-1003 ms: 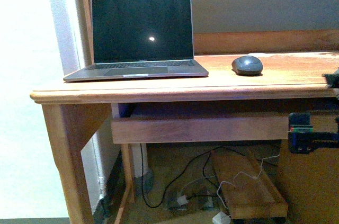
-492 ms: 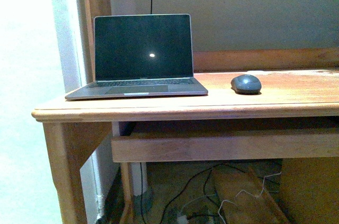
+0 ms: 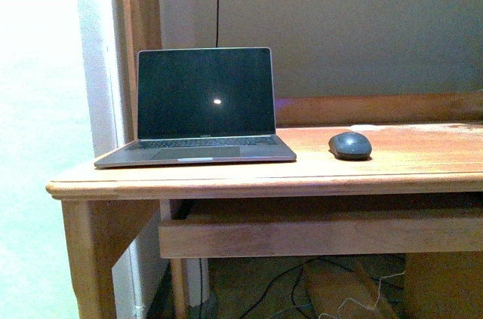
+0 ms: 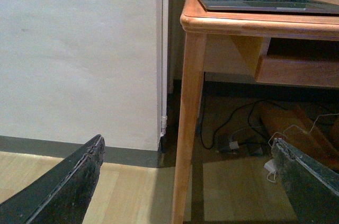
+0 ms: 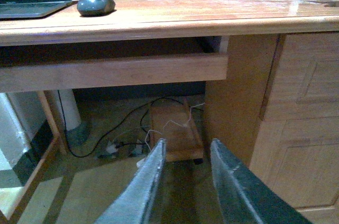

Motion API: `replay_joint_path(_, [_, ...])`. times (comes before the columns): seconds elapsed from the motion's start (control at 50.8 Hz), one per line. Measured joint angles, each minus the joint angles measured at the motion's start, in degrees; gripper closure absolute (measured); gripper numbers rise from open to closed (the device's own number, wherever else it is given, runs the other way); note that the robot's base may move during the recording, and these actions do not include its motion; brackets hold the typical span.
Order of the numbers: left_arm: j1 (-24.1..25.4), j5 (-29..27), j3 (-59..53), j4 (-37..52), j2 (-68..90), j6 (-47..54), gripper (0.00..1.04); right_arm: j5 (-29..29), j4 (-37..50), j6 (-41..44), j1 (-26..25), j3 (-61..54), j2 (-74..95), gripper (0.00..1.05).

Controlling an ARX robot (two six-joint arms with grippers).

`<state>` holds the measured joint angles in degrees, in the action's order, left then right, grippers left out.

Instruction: Place mouse

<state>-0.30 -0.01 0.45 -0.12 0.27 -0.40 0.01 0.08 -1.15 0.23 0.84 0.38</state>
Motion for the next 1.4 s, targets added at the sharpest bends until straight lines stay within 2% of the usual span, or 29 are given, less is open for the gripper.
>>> replay_joint_path(0.177, [0.0, 0.0, 0.0, 0.0, -0.02, 0.0, 0.08, 0.0, 0.02, 0.61, -0.04, 0.0, 0.0, 1.02])
replay_joint_path(0.492, [0.0, -0.02, 0.0, 0.0, 0.0, 0.0, 0.08, -0.02, 0.0, 0.83, -0.04, 0.0, -0.02, 1.02])
replay_joint_path(0.59, [0.0, -0.02, 0.0, 0.0, -0.02, 0.0, 0.08, -0.02, 0.0, 0.94, -0.04, 0.0, -0.02, 0.87])
replay_joint_path(0.748, [0.0, -0.02, 0.0, 0.0, 0.0, 0.0, 0.08, -0.02, 0.02, 0.96, -0.04, 0.0, -0.02, 0.5])
replay_joint_path(0.807, [0.0, 0.0, 0.0, 0.0, 0.0, 0.0, 0.08, 0.0, 0.02, 0.96, -0.04, 0.0, -0.02, 0.4])
replay_joint_path(1.043, [0.0, 0.0, 0.0, 0.0, 0.0, 0.0, 0.08, -0.02, 0.02, 0.94, -0.04, 0.0, -0.02, 0.06])
replay_joint_path(1.397, [0.0, 0.0, 0.0, 0.0, 0.0, 0.0, 0.08, -0.02, 0.02, 0.96, -0.07, 0.0, -0.02, 0.07])
